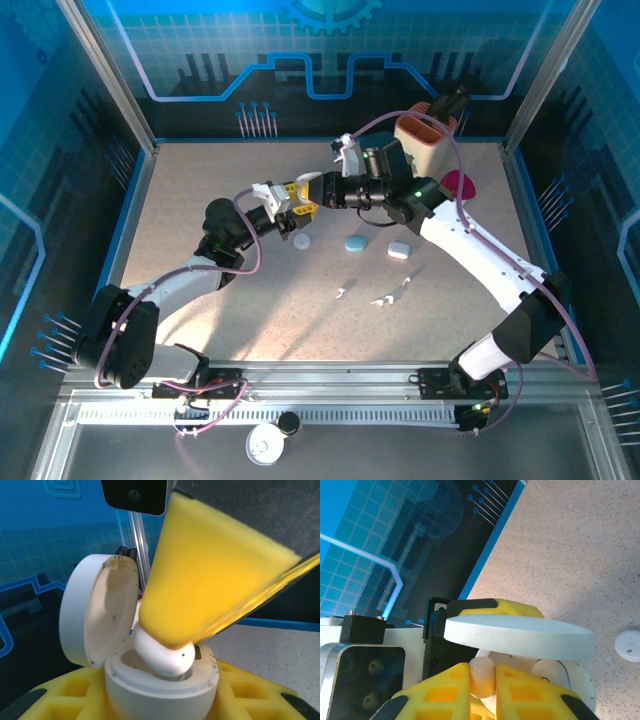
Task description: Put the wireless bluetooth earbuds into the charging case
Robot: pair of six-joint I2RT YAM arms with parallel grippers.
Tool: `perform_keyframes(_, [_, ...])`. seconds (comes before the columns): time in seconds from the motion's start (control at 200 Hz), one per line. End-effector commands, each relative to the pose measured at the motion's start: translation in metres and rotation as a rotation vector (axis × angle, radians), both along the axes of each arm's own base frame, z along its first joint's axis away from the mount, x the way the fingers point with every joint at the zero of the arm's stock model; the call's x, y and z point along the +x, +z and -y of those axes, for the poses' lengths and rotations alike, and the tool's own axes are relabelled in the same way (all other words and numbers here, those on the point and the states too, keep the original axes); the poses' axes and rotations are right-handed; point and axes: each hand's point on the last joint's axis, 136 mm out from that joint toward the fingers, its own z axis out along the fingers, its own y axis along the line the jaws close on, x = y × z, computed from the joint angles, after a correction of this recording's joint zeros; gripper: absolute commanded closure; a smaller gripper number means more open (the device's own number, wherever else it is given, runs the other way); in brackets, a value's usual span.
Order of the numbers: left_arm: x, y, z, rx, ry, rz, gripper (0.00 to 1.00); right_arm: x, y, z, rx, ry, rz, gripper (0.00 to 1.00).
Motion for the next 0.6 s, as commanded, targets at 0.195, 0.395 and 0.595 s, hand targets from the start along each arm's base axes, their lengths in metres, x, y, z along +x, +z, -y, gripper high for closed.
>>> perform_keyframes(0.195, [-0.007,0.02,0.003,-0.034,-0.023,0.052,0.62,0.008,-0.009,0.01,-0.026,-0.057,-0.014,0.73])
perform_keyframes(0.395, [-0.006,0.016,0.002,-0.031,-0.02,0.044,0.62,0.004,0.006,0.015,-0.016,-0.056,0.016,0.65])
perform_keyframes(0.595, [-0.006,0.011,0.003,-0.03,-0.026,0.03,0.62,-0.01,0.02,0.024,-0.019,-0.033,0.058,0.59])
